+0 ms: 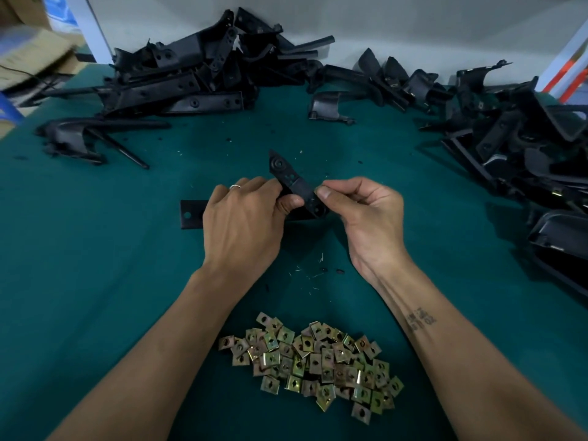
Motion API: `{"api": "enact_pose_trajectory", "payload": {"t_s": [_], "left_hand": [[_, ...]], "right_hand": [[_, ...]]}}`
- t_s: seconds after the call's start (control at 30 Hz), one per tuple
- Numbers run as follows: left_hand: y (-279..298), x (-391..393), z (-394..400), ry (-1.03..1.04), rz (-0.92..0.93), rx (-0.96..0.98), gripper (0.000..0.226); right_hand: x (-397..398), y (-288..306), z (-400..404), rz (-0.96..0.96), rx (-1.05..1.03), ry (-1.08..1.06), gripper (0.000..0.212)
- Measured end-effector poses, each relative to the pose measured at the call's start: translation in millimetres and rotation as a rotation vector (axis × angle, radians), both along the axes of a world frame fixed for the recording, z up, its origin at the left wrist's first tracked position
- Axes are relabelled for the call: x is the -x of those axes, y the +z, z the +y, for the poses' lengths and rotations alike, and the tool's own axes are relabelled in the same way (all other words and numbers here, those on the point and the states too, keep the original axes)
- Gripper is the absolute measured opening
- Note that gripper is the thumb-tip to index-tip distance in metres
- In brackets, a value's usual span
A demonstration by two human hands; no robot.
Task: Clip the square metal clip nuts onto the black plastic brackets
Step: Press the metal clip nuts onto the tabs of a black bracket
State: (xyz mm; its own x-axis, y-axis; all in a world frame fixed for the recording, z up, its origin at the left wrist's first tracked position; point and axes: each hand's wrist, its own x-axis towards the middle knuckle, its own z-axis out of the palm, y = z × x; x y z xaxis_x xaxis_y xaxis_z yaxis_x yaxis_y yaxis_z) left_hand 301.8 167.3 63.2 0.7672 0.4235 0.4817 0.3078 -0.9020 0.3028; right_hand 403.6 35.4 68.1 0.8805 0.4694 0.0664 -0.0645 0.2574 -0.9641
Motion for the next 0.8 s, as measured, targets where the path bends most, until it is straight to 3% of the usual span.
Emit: {"api": "enact_pose_trajectory", "payload": {"t_s": [0.23, 0.8], "left_hand": [[-0.5, 0.1, 0.2, 0.01, 0.006, -0.01, 0.055], [1.4, 1.0, 0.0, 0.031, 0.045, -0.009, 0.058]], "right_hand": [[0.8, 0.7, -0.6, 0.047, -0.053, -0.017, 0.024], [-2.7, -5.6, 2.0, -0.083, 0.035, 0.011, 0.03]]}}
